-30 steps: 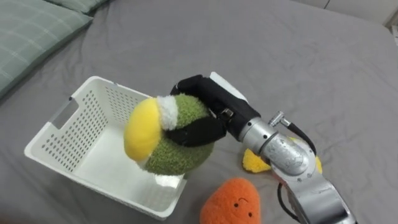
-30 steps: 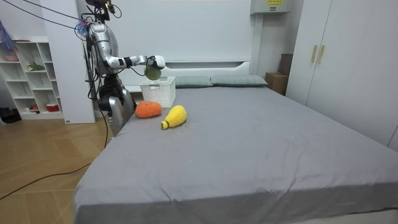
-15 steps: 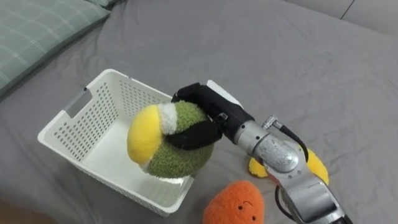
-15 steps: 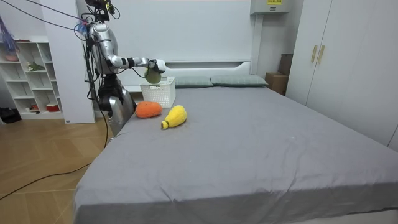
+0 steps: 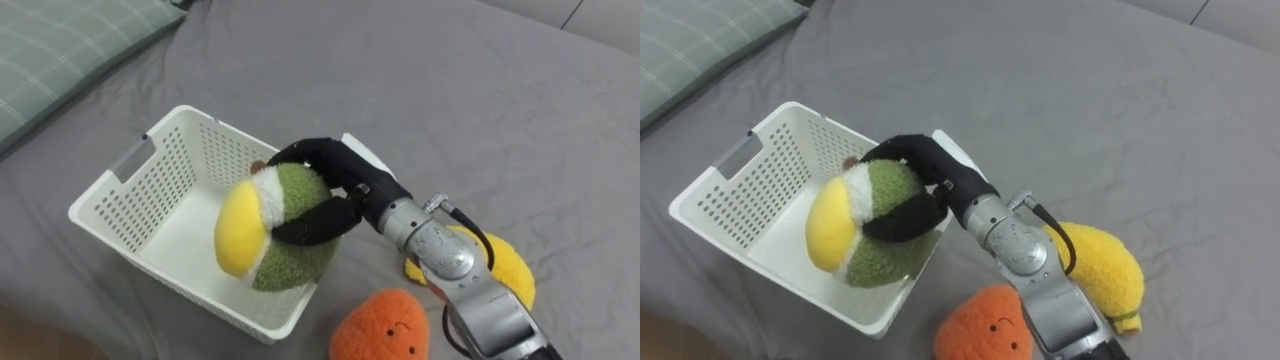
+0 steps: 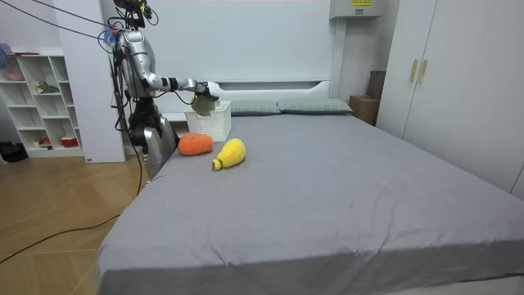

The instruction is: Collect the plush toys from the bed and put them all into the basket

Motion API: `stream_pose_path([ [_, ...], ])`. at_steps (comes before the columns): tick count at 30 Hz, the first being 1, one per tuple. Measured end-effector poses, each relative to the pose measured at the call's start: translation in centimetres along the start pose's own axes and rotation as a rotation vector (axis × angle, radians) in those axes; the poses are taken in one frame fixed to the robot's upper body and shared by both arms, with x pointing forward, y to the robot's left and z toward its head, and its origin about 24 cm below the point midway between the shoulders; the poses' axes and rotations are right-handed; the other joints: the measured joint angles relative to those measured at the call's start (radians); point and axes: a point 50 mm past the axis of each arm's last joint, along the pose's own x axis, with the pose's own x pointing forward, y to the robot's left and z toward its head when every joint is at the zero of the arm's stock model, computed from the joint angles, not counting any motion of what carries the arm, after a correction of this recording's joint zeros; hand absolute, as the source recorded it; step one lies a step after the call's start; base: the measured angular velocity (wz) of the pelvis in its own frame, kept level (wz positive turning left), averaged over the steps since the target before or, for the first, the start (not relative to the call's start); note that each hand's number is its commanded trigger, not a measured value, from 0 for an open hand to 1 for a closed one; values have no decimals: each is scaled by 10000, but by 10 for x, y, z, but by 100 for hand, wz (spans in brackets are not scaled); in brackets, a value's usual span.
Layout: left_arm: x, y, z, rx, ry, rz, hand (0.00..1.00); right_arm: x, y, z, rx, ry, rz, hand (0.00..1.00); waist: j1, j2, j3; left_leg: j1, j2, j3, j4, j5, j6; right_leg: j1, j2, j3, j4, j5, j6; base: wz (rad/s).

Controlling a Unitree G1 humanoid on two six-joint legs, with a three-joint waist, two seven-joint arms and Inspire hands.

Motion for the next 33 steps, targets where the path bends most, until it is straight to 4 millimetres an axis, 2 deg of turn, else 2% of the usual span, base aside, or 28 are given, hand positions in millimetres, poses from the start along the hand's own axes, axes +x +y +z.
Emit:
stream_pose_path([
  [7,0,0,0,0,-63,4,0,5,-2,-9,12,385,-87,0,-2,9,20,26,-1,-1,1,2,-1,30,0,6,-1,0,0,0],
  [14,0,1,0,5,-103,11,0,5,-2,-8,-11,200,-99,0,-10,16,54,27,-1,-1,-2,2,-1,31,0,8,-2,0,0,0],
  [27,-1,1,0,-11,-101,22,0,5,-2,-8,-24,196,-111,0,-10,10,61,68,0,6,-9,2,-1,66,2,14,-4,0,1,0],
  [33,-1,2,-2,-76,-64,58,0,4,-8,-8,73,166,-457,0,-76,-24,38,126,1,37,-27,2,0,107,3,37,-9,0,0,0],
])
